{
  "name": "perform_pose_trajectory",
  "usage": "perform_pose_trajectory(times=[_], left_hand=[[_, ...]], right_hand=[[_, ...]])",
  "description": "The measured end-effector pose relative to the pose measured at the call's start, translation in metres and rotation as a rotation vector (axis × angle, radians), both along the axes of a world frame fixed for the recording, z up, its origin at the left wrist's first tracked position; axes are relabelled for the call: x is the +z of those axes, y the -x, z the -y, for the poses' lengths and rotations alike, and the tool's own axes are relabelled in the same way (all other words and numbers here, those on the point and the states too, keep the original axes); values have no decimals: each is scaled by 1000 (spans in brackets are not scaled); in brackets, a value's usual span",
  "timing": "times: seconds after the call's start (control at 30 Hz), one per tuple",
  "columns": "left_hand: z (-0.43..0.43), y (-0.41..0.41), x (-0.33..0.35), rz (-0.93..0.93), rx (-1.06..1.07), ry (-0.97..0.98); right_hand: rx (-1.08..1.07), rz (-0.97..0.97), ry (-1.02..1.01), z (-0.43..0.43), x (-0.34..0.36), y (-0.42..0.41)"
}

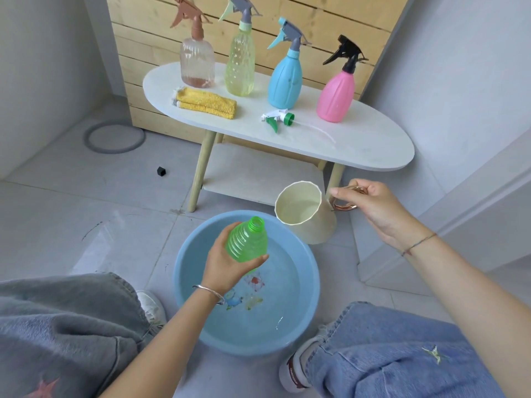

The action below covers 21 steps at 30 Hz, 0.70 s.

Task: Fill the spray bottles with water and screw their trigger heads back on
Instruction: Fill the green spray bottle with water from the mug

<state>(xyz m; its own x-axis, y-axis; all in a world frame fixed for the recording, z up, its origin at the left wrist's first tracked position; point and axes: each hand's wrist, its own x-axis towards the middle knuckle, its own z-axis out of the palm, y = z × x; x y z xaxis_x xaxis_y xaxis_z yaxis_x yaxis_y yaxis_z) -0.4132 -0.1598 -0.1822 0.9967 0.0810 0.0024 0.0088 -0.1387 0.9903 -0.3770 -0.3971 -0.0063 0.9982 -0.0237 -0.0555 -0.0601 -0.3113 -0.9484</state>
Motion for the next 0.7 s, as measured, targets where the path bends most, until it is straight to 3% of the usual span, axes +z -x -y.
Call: perform_pose_trajectory(times=[0.7], left_hand=[[18,11,-15,-27,-92,-92]], right_hand=[[14,94,326,-18,8,13]])
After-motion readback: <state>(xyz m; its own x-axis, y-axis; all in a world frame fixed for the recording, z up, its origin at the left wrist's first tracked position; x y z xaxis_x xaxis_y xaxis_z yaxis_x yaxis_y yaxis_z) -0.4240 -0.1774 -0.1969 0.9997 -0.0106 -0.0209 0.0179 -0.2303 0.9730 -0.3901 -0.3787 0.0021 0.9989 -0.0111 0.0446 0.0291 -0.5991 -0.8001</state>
